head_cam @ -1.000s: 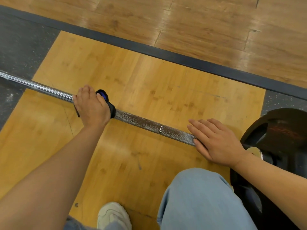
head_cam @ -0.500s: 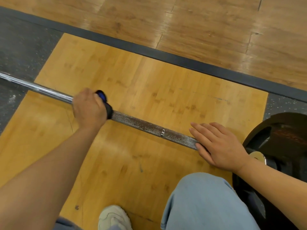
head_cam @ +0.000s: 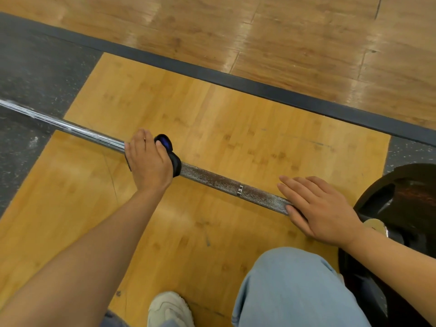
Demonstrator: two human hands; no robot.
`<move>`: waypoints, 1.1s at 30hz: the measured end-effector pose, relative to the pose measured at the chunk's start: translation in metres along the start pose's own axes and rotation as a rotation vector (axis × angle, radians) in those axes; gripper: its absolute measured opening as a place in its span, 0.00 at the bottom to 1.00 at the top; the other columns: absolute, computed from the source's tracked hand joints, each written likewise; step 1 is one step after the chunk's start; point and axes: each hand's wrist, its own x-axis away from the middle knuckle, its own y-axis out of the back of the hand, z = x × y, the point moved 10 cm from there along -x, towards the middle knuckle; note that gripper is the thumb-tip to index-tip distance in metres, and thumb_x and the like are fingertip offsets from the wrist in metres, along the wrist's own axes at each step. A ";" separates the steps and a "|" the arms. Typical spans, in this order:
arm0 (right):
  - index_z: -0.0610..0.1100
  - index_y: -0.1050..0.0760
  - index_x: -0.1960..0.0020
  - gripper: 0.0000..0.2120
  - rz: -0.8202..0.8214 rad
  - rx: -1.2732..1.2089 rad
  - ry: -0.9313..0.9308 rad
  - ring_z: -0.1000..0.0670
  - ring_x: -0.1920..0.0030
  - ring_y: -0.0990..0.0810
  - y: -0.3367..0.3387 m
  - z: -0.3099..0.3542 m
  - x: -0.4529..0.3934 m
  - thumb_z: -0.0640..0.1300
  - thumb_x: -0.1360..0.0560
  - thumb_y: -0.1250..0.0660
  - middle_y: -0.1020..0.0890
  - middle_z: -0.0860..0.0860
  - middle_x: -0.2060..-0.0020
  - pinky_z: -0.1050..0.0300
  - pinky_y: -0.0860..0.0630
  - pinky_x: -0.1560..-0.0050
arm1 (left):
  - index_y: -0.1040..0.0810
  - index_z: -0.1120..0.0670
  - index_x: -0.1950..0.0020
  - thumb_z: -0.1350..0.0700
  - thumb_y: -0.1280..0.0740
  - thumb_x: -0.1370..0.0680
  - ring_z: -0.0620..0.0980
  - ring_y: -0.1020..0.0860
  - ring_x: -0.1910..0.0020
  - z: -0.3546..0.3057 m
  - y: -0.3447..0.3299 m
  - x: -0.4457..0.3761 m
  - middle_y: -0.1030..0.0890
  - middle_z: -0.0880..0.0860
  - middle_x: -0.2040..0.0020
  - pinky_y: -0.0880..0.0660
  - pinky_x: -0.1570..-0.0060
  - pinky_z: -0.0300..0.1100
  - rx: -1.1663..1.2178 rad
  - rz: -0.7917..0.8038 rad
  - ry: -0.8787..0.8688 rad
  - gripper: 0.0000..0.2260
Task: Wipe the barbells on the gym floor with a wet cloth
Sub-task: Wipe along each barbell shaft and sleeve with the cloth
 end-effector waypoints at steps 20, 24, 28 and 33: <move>0.38 0.22 0.34 0.23 -0.035 -0.003 -0.009 0.40 0.43 0.18 0.002 0.000 0.000 0.51 0.18 0.45 0.21 0.42 0.35 0.43 0.22 0.43 | 0.33 0.69 0.30 0.58 0.48 0.16 0.64 0.35 0.31 0.026 0.003 -0.026 0.31 0.66 0.30 0.46 0.28 0.58 -0.115 0.018 0.097 0.20; 0.38 0.22 0.34 0.23 -0.036 -0.014 -0.011 0.40 0.43 0.19 0.001 -0.001 0.001 0.51 0.18 0.45 0.21 0.42 0.35 0.43 0.23 0.43 | 0.37 0.70 0.28 0.56 0.48 0.16 0.64 0.38 0.29 0.065 0.006 -0.059 0.34 0.66 0.30 0.48 0.27 0.56 -0.201 0.099 0.305 0.21; 0.38 0.22 0.34 0.23 -0.030 -0.008 -0.002 0.40 0.43 0.19 0.001 -0.001 0.001 0.51 0.18 0.45 0.21 0.42 0.35 0.43 0.23 0.43 | 0.37 0.70 0.27 0.55 0.48 0.16 0.64 0.40 0.28 0.046 0.002 -0.039 0.34 0.65 0.29 0.48 0.26 0.56 -0.148 0.094 0.273 0.23; 0.37 0.22 0.34 0.24 -0.030 -0.020 0.010 0.40 0.43 0.18 0.000 0.001 0.001 0.51 0.17 0.46 0.21 0.42 0.35 0.42 0.23 0.43 | 0.33 0.66 0.27 0.56 0.45 0.17 0.61 0.38 0.26 -0.041 -0.002 0.041 0.32 0.61 0.26 0.52 0.24 0.55 0.023 0.005 0.143 0.22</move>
